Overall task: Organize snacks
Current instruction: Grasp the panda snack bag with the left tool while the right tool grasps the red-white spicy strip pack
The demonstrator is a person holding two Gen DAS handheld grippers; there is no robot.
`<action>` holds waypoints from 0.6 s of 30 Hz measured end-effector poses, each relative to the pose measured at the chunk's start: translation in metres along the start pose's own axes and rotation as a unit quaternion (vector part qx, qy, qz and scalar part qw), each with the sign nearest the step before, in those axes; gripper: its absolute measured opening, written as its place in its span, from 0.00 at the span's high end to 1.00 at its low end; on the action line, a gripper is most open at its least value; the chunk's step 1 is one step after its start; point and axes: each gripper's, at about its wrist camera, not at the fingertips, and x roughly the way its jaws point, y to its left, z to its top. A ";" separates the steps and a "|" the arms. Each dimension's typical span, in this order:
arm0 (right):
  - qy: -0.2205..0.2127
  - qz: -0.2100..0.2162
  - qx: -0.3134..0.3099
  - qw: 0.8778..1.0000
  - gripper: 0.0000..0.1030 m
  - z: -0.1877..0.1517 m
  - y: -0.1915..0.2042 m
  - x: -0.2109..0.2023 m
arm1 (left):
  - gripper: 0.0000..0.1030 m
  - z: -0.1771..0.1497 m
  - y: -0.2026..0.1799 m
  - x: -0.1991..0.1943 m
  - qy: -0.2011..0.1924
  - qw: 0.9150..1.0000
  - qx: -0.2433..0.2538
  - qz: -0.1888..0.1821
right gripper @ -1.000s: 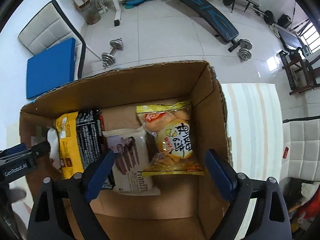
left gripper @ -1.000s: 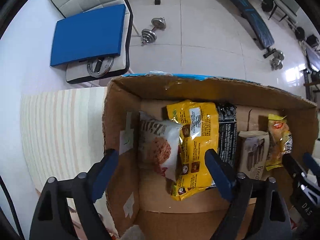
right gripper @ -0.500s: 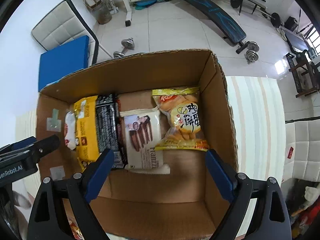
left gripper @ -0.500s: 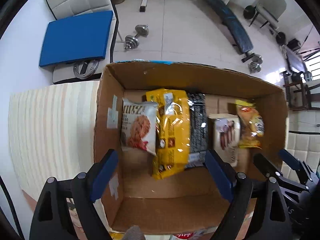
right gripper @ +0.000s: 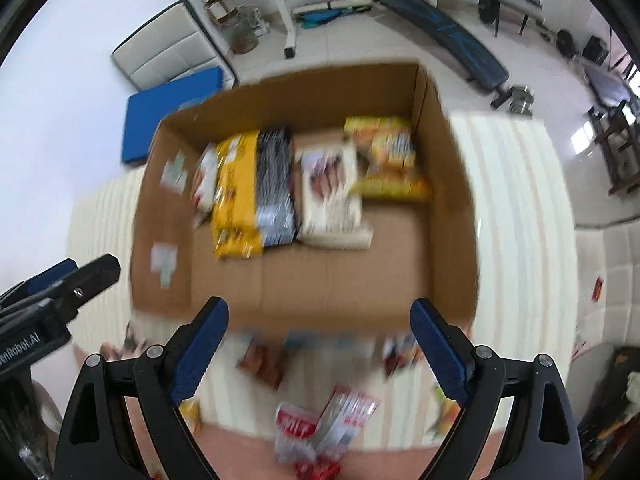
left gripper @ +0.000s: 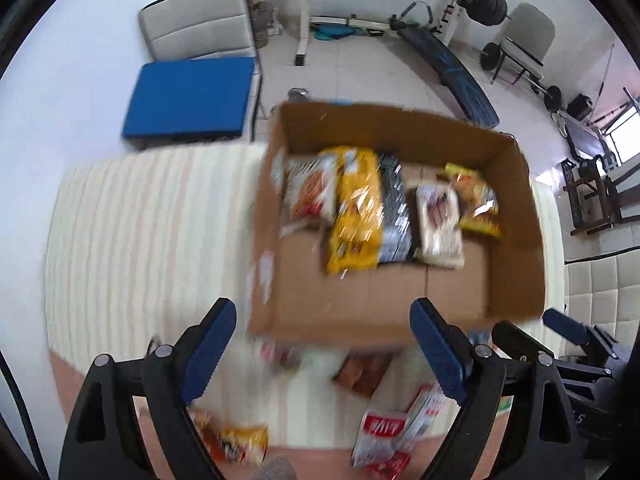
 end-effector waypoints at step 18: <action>0.216 0.006 -0.019 0.976 0.12 -0.178 0.041 0.158 | 0.14 -0.208 0.128 0.114 0.192 0.968 -0.156 0.034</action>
